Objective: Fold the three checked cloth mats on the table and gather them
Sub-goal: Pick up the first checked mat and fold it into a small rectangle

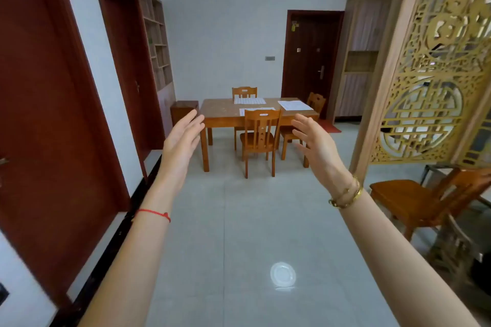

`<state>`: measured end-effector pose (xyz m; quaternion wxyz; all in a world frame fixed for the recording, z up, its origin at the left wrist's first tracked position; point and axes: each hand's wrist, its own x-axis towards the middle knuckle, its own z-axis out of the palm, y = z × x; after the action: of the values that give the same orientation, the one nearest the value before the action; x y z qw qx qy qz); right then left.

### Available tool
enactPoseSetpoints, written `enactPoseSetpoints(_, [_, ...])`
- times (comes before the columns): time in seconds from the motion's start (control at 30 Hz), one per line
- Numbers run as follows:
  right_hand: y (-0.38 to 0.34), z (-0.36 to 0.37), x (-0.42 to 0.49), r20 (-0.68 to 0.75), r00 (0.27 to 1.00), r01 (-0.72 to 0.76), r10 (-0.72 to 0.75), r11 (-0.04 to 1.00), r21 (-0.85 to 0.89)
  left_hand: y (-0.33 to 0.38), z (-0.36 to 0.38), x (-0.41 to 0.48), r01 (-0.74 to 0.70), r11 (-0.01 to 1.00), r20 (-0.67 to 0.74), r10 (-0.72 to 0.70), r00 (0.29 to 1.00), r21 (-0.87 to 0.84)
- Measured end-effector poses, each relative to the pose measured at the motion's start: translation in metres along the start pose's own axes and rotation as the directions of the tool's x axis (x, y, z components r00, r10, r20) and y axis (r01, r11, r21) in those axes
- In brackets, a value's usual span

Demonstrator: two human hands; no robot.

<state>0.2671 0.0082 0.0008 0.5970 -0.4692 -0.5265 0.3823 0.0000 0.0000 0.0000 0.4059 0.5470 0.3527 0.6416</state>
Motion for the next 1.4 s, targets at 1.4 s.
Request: enactPoseSetpoints(1.4, [0.208,-0.051,0.426,0.002,0.991,-0.134,0.134,0.989,0.064,-0.291,0.124,0.383,0.194,0.98,-0.017,-0.193,0.981,0.045])
